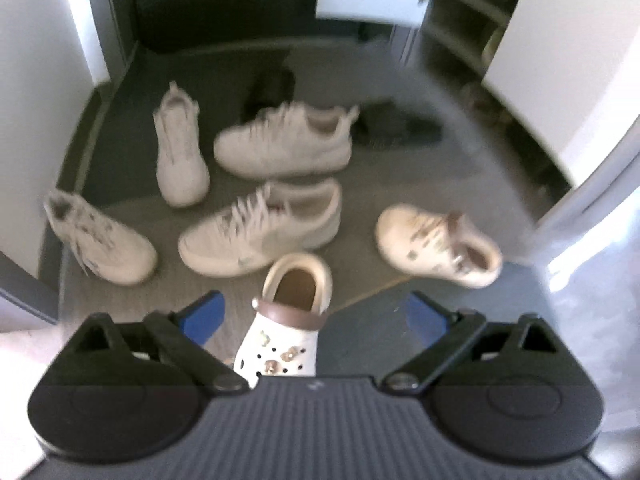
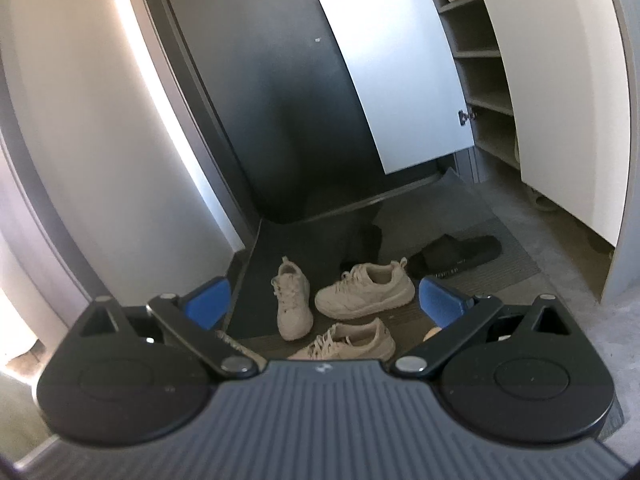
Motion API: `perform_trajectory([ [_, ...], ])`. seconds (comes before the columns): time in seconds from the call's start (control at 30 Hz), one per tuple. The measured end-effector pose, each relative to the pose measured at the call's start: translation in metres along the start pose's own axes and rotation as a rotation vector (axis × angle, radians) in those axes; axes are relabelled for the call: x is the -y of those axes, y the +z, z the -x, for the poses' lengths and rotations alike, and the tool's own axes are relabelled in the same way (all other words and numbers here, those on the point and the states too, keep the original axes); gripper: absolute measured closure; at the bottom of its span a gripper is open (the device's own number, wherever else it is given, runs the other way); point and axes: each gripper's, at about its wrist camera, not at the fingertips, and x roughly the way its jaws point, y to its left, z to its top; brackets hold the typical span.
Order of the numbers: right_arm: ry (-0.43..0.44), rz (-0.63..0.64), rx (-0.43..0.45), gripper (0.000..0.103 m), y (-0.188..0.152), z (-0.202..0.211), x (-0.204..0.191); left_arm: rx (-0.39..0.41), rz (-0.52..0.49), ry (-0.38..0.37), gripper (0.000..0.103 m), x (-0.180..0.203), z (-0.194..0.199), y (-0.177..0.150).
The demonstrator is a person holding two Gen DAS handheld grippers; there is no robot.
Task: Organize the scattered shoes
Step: 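Set the white clog down beside the sneakers and open the left tool, then grasp the second white clog by its brown strap with the right tool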
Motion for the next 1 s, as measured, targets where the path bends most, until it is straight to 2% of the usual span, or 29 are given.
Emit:
perform_trajectory([
  [0.03,0.005,-0.007,0.002,0.0,0.001,0.001,0.001,-0.001,0.029,-0.027,0.003,-0.001,0.017,0.003],
  [0.1,0.021,-0.027,-0.002,0.0,0.002,0.002,0.005,0.047,0.117,-0.087,0.002,-0.005,0.066,0.007],
  [0.13,0.029,-0.029,-0.015,0.0,0.002,0.001,0.005,0.07,0.138,-0.087,0.001,-0.004,0.086,0.009],
  [0.3,0.083,-0.037,-0.112,0.0,0.0,-0.01,0.002,0.251,0.109,-0.047,0.0,0.002,0.15,0.005],
  [0.33,0.107,-0.054,-0.169,0.0,-0.003,-0.018,0.001,0.268,0.11,-0.031,0.0,0.003,0.157,0.005],
  [0.4,0.116,-0.067,-0.21,0.0,-0.004,-0.026,-0.001,0.295,0.098,-0.029,0.0,0.007,0.173,0.01],
  [0.47,0.128,-0.067,-0.291,0.0,-0.007,-0.043,-0.009,0.322,0.081,-0.022,0.0,0.011,0.182,0.015],
  [0.53,0.121,-0.034,-0.354,0.0,-0.01,-0.058,-0.018,0.347,0.064,-0.009,0.0,0.014,0.191,0.019],
  [0.57,0.156,0.091,-0.436,0.0,-0.015,-0.077,-0.034,0.356,0.062,-0.012,0.0,0.014,0.195,0.019],
  [0.6,0.206,0.199,-0.466,0.0,-0.02,-0.088,-0.045,0.359,0.065,-0.024,0.0,0.012,0.197,0.018],
  [0.63,0.219,0.224,-0.469,0.0,-0.022,-0.091,-0.048,0.359,0.07,-0.04,0.0,0.009,0.2,0.017],
  [0.67,0.293,0.394,-0.483,0.0,-0.029,-0.105,-0.063,0.359,0.074,-0.055,0.0,0.006,0.202,0.016],
  [0.73,0.369,0.652,-0.487,0.0,-0.044,-0.12,-0.079,0.371,0.099,-0.077,0.0,-0.005,0.207,0.016],
  [0.77,0.417,0.915,-0.477,0.0,-0.064,-0.134,-0.09,0.378,0.114,-0.088,0.0,-0.011,0.209,0.015],
  [0.83,0.457,1.159,-0.494,0.0,-0.091,-0.156,-0.094,0.393,0.137,-0.098,0.0,-0.022,0.212,0.013],
  [0.87,0.473,1.272,-0.554,0.0,-0.112,-0.179,-0.092,0.412,0.143,-0.082,0.0,-0.026,0.215,0.011],
  [0.93,0.421,1.391,-0.688,0.0,-0.15,-0.229,-0.085,0.442,0.153,-0.04,0.0,-0.033,0.219,0.006],
  [0.97,0.412,1.408,-0.701,0.0,-0.158,-0.241,-0.085,0.454,0.164,-0.026,0.0,-0.037,0.22,0.004],
  [1.0,0.403,1.426,-0.714,0.005,-0.167,-0.252,-0.084,0.465,0.178,-0.015,0.0,-0.04,0.222,0.001],
])
